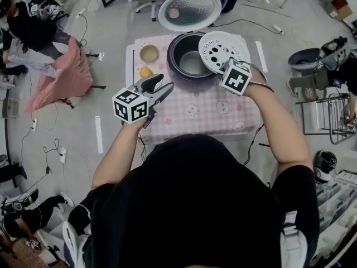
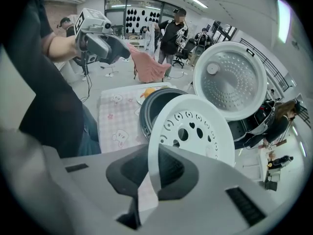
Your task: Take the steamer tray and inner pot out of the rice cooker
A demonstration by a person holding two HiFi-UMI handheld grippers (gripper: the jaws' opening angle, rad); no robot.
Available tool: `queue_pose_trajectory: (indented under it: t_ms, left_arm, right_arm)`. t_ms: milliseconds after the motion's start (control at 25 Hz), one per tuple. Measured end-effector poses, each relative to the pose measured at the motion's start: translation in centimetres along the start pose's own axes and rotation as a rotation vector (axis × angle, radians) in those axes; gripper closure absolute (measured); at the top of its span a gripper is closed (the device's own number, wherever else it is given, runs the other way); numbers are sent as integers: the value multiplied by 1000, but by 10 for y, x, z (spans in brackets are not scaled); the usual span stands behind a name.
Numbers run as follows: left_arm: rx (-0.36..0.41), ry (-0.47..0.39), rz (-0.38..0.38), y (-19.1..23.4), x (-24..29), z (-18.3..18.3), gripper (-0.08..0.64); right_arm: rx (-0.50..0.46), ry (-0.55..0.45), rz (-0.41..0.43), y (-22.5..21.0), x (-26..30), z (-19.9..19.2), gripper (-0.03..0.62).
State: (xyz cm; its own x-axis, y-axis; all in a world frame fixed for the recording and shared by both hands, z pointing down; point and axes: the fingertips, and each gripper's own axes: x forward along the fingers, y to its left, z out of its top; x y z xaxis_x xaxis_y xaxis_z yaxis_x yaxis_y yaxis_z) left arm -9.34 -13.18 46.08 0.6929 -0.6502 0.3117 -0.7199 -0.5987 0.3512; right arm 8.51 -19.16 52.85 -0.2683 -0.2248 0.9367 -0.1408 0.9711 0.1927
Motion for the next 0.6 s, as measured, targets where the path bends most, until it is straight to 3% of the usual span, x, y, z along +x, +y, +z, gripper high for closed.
queue_pose_trajectory:
  t_ms: [400, 600]
  left_arm:
    - [28, 11, -60, -23, 14, 1, 321]
    - [40, 19, -89, -31, 20, 2, 321]
  right_arm:
    - [110, 49, -80, -1, -21, -58, 558]
    - [175, 60, -78, 6, -22, -82, 559]
